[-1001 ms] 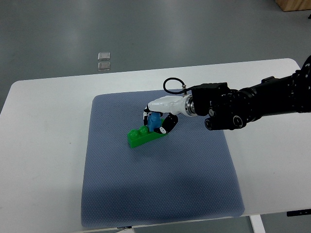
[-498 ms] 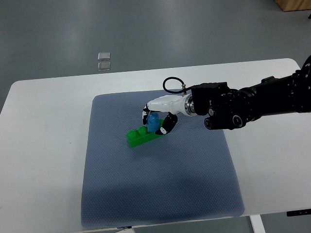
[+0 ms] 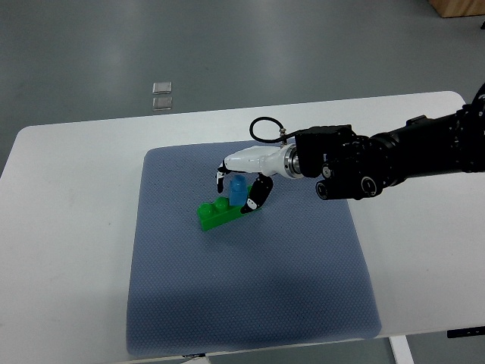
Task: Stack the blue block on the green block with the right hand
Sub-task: 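Open the right hand and lift it away from the blocks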
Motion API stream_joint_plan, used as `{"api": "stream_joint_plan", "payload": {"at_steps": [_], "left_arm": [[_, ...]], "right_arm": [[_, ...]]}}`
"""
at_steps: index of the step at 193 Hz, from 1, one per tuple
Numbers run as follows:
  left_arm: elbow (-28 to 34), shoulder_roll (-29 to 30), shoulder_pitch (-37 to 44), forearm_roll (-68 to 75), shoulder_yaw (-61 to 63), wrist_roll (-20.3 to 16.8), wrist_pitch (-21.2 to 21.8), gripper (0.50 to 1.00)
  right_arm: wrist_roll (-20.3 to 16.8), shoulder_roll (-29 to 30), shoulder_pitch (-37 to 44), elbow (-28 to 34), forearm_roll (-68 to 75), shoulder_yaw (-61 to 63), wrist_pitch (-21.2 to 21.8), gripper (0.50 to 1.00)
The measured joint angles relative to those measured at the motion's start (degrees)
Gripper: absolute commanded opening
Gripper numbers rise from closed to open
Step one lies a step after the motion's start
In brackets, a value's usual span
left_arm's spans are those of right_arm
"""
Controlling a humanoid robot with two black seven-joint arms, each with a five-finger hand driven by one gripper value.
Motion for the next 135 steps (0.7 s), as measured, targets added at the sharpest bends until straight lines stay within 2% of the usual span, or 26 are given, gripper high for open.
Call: {"api": "stream_joint_plan", "payload": {"at_steps": [61,103,135], "left_arm": [[0.0,0.0,0.0,0.0,0.0,0.0,0.0,1.000],[0.0,0.0,0.0,0.0,0.0,0.0,0.0,1.000],[0.0,0.0,0.0,0.0,0.0,0.0,0.0,1.000]], "right_arm": [[0.2,0.0,4.9,2.2,0.8,4.2,0.8,0.860],[0.2,-0.1,6.9,2.5,5.7,13.8,5.7,0.860],[0.0,-7.0,3.7,2.5,12.9,24.8,10.1,0.862]]}}
